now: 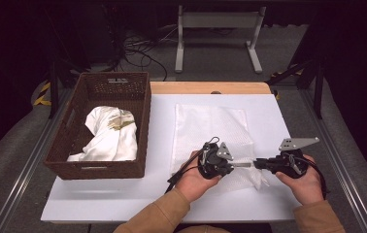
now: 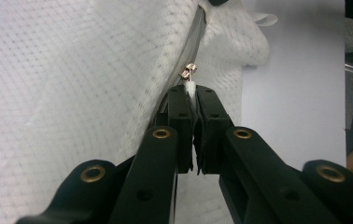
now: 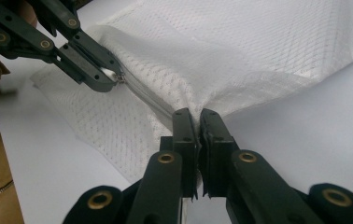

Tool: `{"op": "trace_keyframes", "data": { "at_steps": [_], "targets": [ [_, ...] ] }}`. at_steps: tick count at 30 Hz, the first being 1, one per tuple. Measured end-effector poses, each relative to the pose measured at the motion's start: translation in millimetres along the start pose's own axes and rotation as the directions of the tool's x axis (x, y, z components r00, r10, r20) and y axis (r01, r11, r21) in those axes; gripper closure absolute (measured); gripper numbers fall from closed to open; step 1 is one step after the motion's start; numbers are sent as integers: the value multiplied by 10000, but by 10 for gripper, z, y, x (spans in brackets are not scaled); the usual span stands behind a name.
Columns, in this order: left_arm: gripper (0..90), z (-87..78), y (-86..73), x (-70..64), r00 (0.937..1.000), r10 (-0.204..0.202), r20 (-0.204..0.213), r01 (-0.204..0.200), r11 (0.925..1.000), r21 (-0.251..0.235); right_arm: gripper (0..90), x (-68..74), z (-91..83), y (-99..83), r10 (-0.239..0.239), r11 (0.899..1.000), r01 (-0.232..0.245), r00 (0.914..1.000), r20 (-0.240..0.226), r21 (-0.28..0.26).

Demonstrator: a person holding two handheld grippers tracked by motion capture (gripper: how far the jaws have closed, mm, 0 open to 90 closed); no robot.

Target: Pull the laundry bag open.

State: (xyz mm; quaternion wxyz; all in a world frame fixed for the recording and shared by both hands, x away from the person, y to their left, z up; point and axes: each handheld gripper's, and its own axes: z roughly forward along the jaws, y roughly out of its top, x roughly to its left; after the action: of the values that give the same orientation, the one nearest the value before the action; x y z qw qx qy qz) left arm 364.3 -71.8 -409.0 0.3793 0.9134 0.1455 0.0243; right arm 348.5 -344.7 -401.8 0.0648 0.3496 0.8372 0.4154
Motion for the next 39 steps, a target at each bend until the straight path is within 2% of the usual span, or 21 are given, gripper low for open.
{"op": "trace_keyframes", "data": {
  "at_steps": [18, 23, 25, 26, 27, 39],
  "targets": [
    [866, -142, -127, 64, 9999, -104, 59, 104, 9999, 46, 861, -38, -23, -21, 87, 10000, -87, 9999, 95, -7],
    [866, -170, -173, 80, 9999, -157, -8, 157, 9999, 64, 861, -44, -33, -29, 93, 10000, -94, 9996, 258, 30],
    [866, -189, -204, 86, 9996, -285, 4, 285, 9996, 0, 861, -54, -37, -33, 107, 9999, -108, 9996, 262, 37],
    [866, -205, -218, 100, 9998, -188, -23, 188, 9998, 51, 861, -55, -37, -34, 132, 9999, -133, 9995, 278, 42],
    [866, -213, -233, 98, 9996, -297, -7, 297, 9996, 19, 861, -58, -36, -36, 127, 9999, -128, 9996, 270, 51],
    [866, -321, -324, 132, 9991, -426, -86, 426, 9991, 50, 861, -63, -35, -42, 160, 9998, -164, 9993, 327, 105]
  ]
}}
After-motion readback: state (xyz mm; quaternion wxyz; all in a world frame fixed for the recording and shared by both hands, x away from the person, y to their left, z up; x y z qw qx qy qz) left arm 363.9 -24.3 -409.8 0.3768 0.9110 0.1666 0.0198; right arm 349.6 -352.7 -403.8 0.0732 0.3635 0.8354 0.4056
